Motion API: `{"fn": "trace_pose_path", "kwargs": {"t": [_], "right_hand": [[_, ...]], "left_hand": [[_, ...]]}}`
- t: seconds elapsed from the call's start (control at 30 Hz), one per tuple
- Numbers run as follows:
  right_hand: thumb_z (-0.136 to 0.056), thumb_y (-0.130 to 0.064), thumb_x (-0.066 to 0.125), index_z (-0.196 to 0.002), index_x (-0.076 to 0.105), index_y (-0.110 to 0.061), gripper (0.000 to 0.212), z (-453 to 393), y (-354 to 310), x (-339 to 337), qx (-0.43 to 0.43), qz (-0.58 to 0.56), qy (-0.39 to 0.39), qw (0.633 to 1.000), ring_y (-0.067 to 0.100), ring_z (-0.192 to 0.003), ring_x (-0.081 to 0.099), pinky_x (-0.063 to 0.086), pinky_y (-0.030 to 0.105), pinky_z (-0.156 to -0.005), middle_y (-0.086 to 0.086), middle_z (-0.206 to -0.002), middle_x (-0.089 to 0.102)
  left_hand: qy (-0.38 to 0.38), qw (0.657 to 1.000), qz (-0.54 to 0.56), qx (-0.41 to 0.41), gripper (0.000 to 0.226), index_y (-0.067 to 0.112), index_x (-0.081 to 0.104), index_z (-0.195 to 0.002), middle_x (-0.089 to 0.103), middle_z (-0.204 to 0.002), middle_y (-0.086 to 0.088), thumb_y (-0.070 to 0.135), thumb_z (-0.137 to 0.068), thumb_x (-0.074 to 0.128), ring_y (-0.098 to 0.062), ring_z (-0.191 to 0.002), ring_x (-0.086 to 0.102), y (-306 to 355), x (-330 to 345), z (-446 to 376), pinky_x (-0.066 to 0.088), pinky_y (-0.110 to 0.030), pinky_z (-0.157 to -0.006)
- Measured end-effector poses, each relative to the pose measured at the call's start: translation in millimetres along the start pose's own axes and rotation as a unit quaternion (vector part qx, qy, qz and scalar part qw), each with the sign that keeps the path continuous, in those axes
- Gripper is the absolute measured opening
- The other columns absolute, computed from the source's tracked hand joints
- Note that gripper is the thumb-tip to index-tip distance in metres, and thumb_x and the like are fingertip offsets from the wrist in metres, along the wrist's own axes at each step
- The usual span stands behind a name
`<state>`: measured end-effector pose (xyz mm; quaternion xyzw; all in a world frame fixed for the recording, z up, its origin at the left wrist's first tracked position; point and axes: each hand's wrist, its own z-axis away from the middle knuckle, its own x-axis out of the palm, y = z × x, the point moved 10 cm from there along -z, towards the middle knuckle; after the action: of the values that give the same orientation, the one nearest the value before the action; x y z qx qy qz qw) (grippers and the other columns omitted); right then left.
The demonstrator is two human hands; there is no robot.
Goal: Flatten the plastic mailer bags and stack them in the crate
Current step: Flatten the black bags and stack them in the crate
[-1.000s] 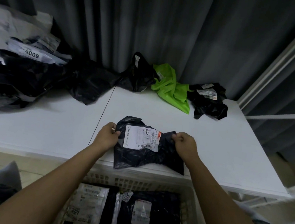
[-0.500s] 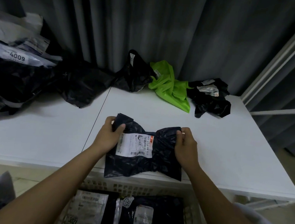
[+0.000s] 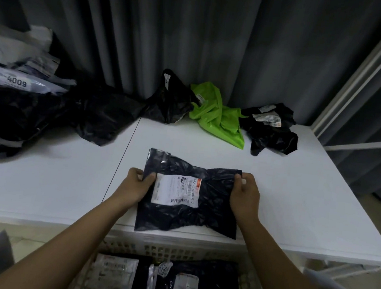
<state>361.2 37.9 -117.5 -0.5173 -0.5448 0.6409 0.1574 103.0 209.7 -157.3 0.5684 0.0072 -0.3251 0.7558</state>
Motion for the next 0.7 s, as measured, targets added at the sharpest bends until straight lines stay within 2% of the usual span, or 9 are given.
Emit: {"fn": "trace_pose_path", "kwargs": {"t": [0.07, 0.13, 0.2, 0.27, 0.33, 0.43, 0.53, 0.6, 0.7], "right_hand": [[-0.102, -0.026, 0.04, -0.097, 0.048, -0.01, 0.018, 0.5, 0.1, 0.7, 0.023, -0.041, -0.015, 0.999, 0.022, -0.076, 0.052, 0.031, 0.03, -0.058, -0.002, -0.074, 0.053], [-0.101, -0.028, 0.042, -0.116, 0.047, -0.013, 0.021, 6.5, -5.7, 7.8, 0.012, -0.035, -0.052, 0.998, 0.026, -0.096, 0.057, 0.04, 0.03, -0.073, 0.001, -0.096, 0.059], [-0.1, -0.029, 0.041, -0.136, 0.042, -0.009, 0.04, 14.3, -25.2, 9.1, -0.093, 0.083, -0.032, 0.992, 0.031, -0.124, 0.046, 0.039, 0.039, -0.101, 0.012, -0.129, 0.053], [-0.097, -0.034, 0.029, -0.141, 0.042, -0.008, 0.052, 31.9, -53.1, 26.3, -0.225, 0.229, -0.031, 0.947, 0.034, -0.137, 0.034, 0.026, 0.051, -0.113, 0.015, -0.144, 0.043], [-0.096, -0.044, 0.01, -0.145, 0.038, -0.015, 0.064, 53.1, -69.4, 63.9, -0.281, 0.295, -0.132, 0.904, 0.03, -0.145, 0.019, 0.009, 0.052, -0.117, 0.01, -0.153, 0.032], [-0.083, -0.059, -0.016, -0.153, 0.016, -0.024, 0.084, 73.7, -62.5, 110.4, -0.258, 0.326, -0.252, 0.874, 0.02, -0.148, -0.006, -0.015, 0.044, -0.113, -0.001, -0.161, 0.008], [-0.077, -0.061, -0.025, -0.153, 0.009, -0.028, 0.09, 79.3, -43.5, 130.8, -0.233, 0.354, -0.272, 0.864, 0.022, -0.148, -0.011, -0.022, 0.044, -0.11, -0.002, -0.162, 0.0], [-0.072, -0.064, -0.033, -0.153, 0.007, -0.029, 0.097, 83.1, -35.0, 133.8, -0.232, 0.356, -0.268, 0.865, 0.023, -0.148, -0.012, -0.026, 0.043, -0.11, -0.002, -0.162, -0.002], [-0.067, -0.062, -0.028, -0.153, 0.001, -0.033, 0.095, 86.4, -30.2, 135.0, -0.222, 0.353, -0.274, 0.867, 0.022, -0.147, -0.017, -0.026, 0.044, -0.109, -0.004, -0.161, -0.009]], "left_hand": [[-0.033, 0.999, -0.029, 0.005, 0.039, 0.013, 0.039, -0.121, 0.06, -0.105, -0.009, 0.027, -0.091, 0.061, -0.025, -0.096, 0.061, -2.0, 6.5, 5.9, 0.049, -0.037, -0.085], [-0.022, 0.996, -0.075, 0.033, 0.039, 0.013, 0.039, -0.125, 0.059, -0.105, -0.009, 0.012, -0.091, 0.058, -0.025, -0.095, 0.059, 1.9, 5.5, 12.6, 0.048, -0.035, -0.084], [0.003, 0.993, -0.103, 0.056, 0.039, 0.014, 0.04, -0.128, 0.057, -0.102, -0.007, 0.005, -0.092, 0.053, -0.024, -0.093, 0.056, 6.2, 1.8, 17.3, 0.047, -0.034, -0.083], [0.007, 0.993, -0.103, 0.065, 0.04, 0.015, 0.039, -0.13, 0.058, -0.109, -0.009, 0.004, -0.093, 0.051, -0.024, -0.096, 0.056, 7.0, 2.1, 19.3, 0.048, -0.035, -0.087], [0.009, 0.991, -0.109, 0.074, 0.041, 0.015, 0.039, -0.13, 0.058, -0.113, -0.01, 0.003, -0.093, 0.051, -0.025, -0.1, 0.056, 6.8, 5.1, 20.6, 0.046, -0.034, -0.086], [0.012, 0.988, -0.121, 0.097, 0.042, 0.015, 0.04, -0.13, 0.059, -0.109, -0.008, 0.001, -0.092, 0.05, -0.025, -0.097, 0.057, 7.9, 11.1, 22.6, 0.042, -0.03, -0.077], [0.022, 0.986, -0.117, 0.114, 0.041, 0.014, 0.041, -0.129, 0.056, -0.1, -0.002, -0.001, -0.092, 0.05, -0.019, -0.089, 0.053, 7.0, 10.5, 22.7, 0.039, -0.028, -0.075], [0.03, 0.985, -0.12, 0.116, 0.04, 0.015, 0.042, -0.128, 0.057, -0.102, -0.002, -0.001, -0.091, 0.05, -0.018, -0.089, 0.052, 5.7, 8.0, 20.1, 0.037, -0.027, -0.074], [0.032, 0.983, -0.125, 0.128, 0.04, 0.016, 0.044, -0.127, 0.057, -0.099, 0.0, -0.001, -0.091, 0.05, -0.019, -0.088, 0.054, 7.0, 8.8, 16.7, 0.038, -0.027, -0.071]]}}
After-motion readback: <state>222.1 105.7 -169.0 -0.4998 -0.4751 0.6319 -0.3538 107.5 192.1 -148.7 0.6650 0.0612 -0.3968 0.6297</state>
